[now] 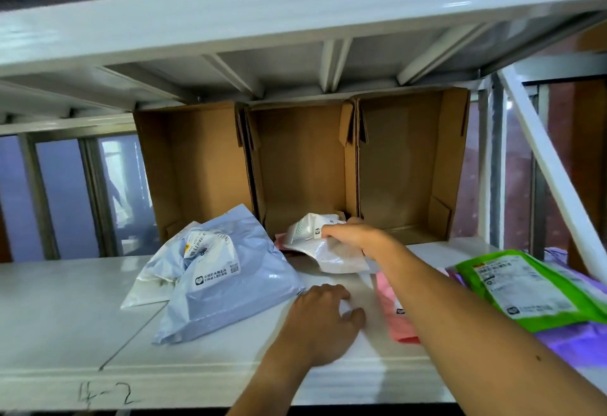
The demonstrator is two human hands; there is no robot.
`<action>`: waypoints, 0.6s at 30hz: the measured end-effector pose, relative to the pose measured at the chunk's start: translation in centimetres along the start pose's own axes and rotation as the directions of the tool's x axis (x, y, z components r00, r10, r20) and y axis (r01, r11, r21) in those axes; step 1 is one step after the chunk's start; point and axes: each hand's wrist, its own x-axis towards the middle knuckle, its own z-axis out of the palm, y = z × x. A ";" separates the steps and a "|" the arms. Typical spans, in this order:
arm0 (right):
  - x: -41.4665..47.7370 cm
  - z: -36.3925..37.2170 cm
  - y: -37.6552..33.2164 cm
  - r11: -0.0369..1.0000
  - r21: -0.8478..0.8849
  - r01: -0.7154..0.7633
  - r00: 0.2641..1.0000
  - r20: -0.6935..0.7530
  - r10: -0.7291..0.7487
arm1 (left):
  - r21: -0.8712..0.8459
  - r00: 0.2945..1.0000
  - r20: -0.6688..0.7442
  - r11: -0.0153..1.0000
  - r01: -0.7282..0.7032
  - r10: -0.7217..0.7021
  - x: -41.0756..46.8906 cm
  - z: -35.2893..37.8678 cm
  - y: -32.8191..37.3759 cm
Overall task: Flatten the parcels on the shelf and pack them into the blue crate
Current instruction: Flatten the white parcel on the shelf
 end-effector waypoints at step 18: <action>-15.6 -4.8 4.4 0.985 0.168 0.038 0.998 -0.062 -0.028 | -0.624 0.990 -0.011 0.774 0.106 -0.144 -1.6 -2.0 -0.6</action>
